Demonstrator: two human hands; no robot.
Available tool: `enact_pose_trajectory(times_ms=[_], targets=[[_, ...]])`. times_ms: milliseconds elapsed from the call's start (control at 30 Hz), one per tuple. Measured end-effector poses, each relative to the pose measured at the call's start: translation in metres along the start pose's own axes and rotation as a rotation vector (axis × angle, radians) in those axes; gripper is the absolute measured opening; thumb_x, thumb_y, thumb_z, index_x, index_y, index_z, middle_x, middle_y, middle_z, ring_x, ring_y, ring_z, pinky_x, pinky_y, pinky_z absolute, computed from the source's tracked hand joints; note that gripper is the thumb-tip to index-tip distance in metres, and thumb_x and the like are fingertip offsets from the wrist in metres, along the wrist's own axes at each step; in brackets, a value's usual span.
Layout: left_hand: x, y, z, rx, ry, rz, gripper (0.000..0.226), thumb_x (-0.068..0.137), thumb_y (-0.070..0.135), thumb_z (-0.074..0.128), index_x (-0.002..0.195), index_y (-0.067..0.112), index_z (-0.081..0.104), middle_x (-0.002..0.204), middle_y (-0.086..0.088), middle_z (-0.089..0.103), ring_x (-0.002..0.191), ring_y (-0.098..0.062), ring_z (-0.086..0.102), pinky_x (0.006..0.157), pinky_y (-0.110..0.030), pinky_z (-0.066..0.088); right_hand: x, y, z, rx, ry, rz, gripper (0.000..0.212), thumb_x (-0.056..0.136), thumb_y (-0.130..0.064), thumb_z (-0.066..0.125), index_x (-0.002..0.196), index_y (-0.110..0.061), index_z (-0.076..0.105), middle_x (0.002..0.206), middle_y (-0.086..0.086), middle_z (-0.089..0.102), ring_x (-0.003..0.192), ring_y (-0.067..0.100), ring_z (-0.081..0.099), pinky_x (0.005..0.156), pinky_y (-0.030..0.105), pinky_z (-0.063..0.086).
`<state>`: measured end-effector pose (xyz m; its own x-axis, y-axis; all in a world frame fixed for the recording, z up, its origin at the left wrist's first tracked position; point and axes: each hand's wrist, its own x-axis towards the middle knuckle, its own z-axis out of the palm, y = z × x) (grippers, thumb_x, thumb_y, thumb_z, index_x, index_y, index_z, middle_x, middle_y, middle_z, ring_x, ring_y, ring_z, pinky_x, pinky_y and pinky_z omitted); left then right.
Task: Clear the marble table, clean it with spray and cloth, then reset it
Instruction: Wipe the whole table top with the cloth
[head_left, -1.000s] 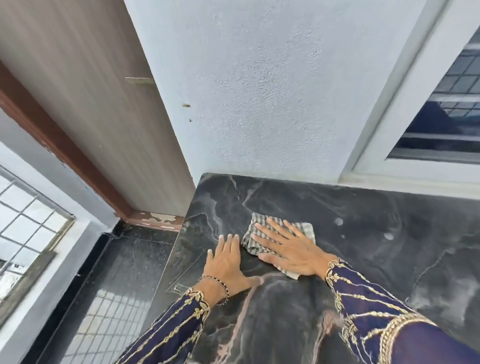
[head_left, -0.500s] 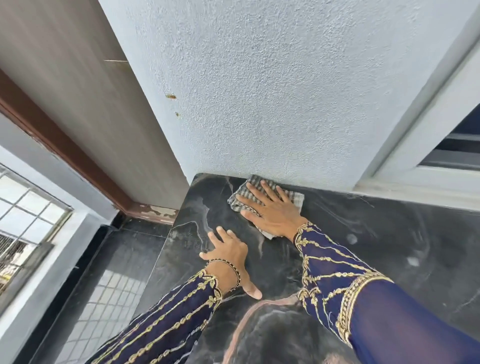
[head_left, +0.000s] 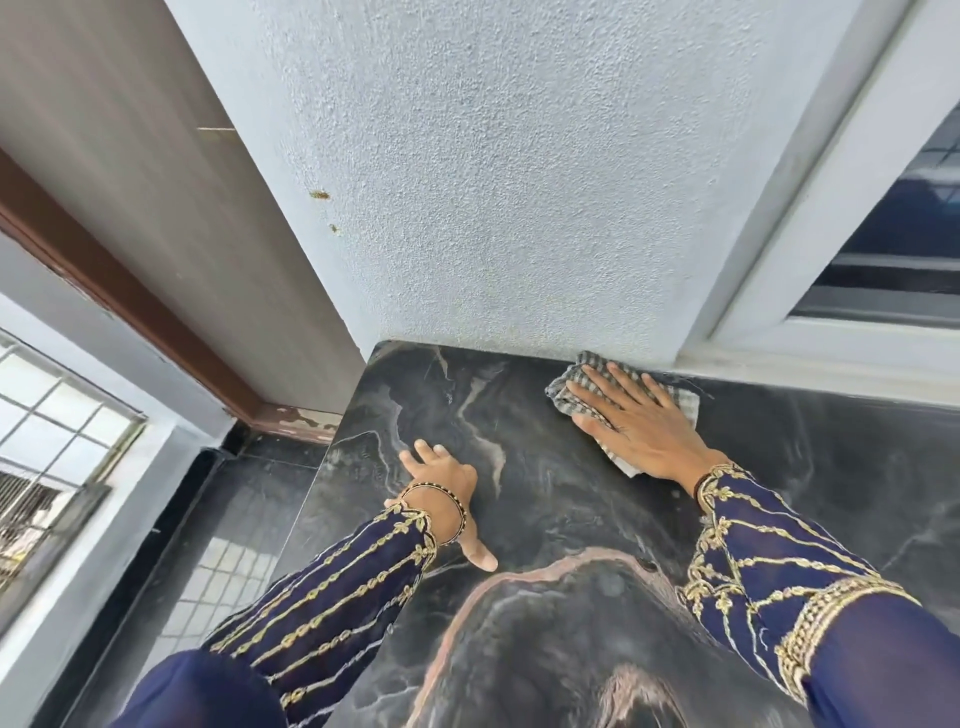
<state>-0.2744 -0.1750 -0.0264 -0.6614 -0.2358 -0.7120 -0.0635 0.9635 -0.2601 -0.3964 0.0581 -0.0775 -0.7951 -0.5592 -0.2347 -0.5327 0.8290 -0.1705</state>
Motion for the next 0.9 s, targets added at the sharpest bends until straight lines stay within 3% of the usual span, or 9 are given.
enact_pose_trajectory(times_ms=[200,300,433,533,600,667,800,900], targets=[[-0.005,-0.001,0.000,-0.011,0.018,0.005,0.130,0.054,0.064,0.080,0.143,-0.008,0.020,0.153,-0.035,0.008,0.139,-0.059,0.001,0.112,-0.069,0.013,-0.019,-0.003,0.009,0.048,-0.017,0.137,0.061,0.099,-0.071,0.006,0.156,-0.056,-0.009,0.166,-0.022,-0.020,0.154,0.008,-0.024,0.126,0.043,-0.017],[-0.013,-0.002,-0.002,-0.060,0.032,0.007,0.127,0.056,0.061,0.082,0.143,-0.007,0.021,0.153,-0.034,0.009,0.140,-0.057,0.001,0.112,-0.068,0.011,-0.039,-0.023,0.020,0.039,0.002,0.114,0.062,0.097,-0.073,0.005,0.155,-0.058,-0.009,0.166,-0.022,-0.021,0.154,0.010,-0.025,0.126,0.045,-0.016],[-0.033,-0.004,0.020,-0.311,0.188,0.069,0.130,0.056,0.049,0.087,0.147,-0.004,0.010,0.155,-0.024,0.009,0.145,-0.043,0.002,0.112,-0.063,0.024,-0.080,-0.055,0.038,0.008,0.032,0.012,0.060,0.096,-0.074,0.004,0.152,-0.061,-0.012,0.167,-0.021,-0.020,0.156,0.013,-0.022,0.126,0.045,-0.015],[-0.057,0.003,0.059,-0.394,0.494,0.195,0.092,0.078,0.039,0.073,0.146,0.006,0.021,0.158,-0.010,0.014,0.148,-0.024,0.011,0.116,-0.053,0.023,-0.112,-0.082,0.053,-0.003,0.047,-0.047,0.055,0.098,-0.072,0.008,0.147,-0.064,-0.015,0.166,-0.022,-0.021,0.156,0.013,-0.023,0.127,0.047,-0.014],[-0.077,0.009,0.092,-0.483,0.616,0.221,0.062,0.093,0.030,0.056,0.144,0.009,0.029,0.158,-0.008,0.020,0.147,-0.021,0.016,0.116,-0.049,0.023,-0.138,-0.100,0.065,-0.022,0.064,-0.077,0.053,0.098,-0.072,0.006,0.146,-0.066,-0.016,0.166,-0.022,-0.020,0.156,0.012,-0.021,0.126,0.045,-0.016],[-0.099,0.012,0.122,-0.549,0.688,0.226,0.046,0.097,0.020,0.047,0.140,0.009,0.037,0.154,-0.008,0.031,0.145,-0.022,0.024,0.115,-0.045,0.028,-0.166,-0.119,0.077,-0.043,0.077,-0.113,0.054,0.098,-0.073,0.006,0.148,-0.066,-0.015,0.167,-0.022,-0.016,0.157,0.013,-0.018,0.123,0.042,-0.019],[-0.145,0.012,0.169,-0.652,0.744,0.243,0.043,0.091,0.002,0.044,0.134,0.004,0.044,0.142,-0.011,0.045,0.137,-0.028,0.039,0.109,-0.046,0.038,-0.222,-0.155,0.099,-0.052,0.108,-0.194,0.054,0.102,-0.070,0.011,0.155,-0.059,0.002,0.171,-0.016,0.001,0.160,0.018,-0.005,0.125,0.047,-0.008],[-0.184,0.014,0.203,-0.683,0.800,0.288,0.045,0.086,-0.004,0.045,0.131,0.000,0.048,0.134,-0.014,0.052,0.130,-0.031,0.046,0.103,-0.047,0.044,-0.266,-0.184,0.115,-0.053,0.111,-0.246,0.054,0.104,-0.068,0.015,0.156,-0.059,0.002,0.172,-0.013,0.006,0.160,0.023,0.001,0.125,0.051,0.000]])
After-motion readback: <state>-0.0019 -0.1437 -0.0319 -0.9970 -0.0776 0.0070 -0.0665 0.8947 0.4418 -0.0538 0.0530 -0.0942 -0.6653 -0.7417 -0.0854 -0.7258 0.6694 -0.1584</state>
